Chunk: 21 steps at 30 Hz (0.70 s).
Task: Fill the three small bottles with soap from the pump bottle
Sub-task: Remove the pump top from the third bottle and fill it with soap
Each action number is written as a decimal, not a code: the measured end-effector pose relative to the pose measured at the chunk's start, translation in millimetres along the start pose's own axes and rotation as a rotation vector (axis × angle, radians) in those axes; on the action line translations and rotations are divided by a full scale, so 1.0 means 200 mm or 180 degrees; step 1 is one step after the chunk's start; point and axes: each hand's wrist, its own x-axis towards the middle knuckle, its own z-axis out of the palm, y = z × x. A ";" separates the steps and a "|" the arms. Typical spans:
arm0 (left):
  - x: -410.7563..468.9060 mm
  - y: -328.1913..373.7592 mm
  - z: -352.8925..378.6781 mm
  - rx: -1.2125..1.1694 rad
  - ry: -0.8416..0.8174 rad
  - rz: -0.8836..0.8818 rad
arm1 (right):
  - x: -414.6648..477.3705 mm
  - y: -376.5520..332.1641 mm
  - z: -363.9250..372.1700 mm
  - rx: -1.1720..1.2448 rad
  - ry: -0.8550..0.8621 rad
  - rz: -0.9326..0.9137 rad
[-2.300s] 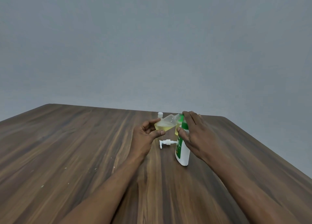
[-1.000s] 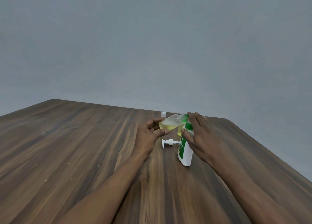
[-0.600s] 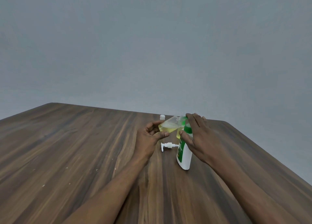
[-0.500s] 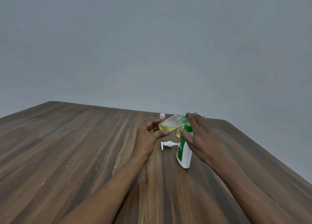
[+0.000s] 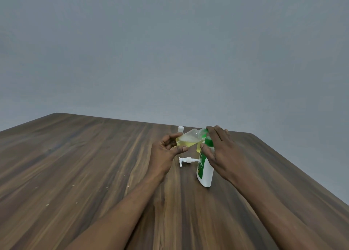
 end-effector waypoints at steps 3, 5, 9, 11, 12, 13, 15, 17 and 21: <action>-0.02 0.00 -0.01 0.0005 -0.0035 -0.0006 | -0.02 -0.01 0.01 0.0003 0.0084 -0.0045; -0.02 0.00 -0.01 -0.0003 -0.0033 0.0001 | -0.02 -0.02 0.01 -0.0014 0.0116 -0.0046; -0.01 0.00 0.00 -0.0027 -0.0028 0.0006 | 0.00 -0.01 -0.01 -0.0071 0.0006 -0.0006; 0.00 -0.01 0.00 -0.0017 -0.0006 0.0015 | 0.01 -0.01 -0.02 -0.0092 -0.0005 -0.0015; 0.00 -0.01 0.00 -0.0020 0.0001 0.0012 | 0.01 -0.01 -0.02 -0.0096 -0.0006 -0.0024; 0.00 -0.01 0.00 -0.0029 -0.0001 0.0008 | 0.00 0.00 -0.01 -0.0092 -0.0006 -0.0027; 0.00 -0.01 0.00 -0.0047 -0.0010 0.0005 | -0.01 -0.01 0.00 -0.0088 0.0001 -0.0002; -0.01 -0.01 0.00 -0.0065 -0.0024 -0.0011 | -0.02 -0.01 0.01 -0.0093 0.0045 -0.0010; -0.02 -0.02 0.00 -0.0050 -0.0030 -0.0005 | -0.02 -0.02 0.01 -0.0089 0.0145 -0.0083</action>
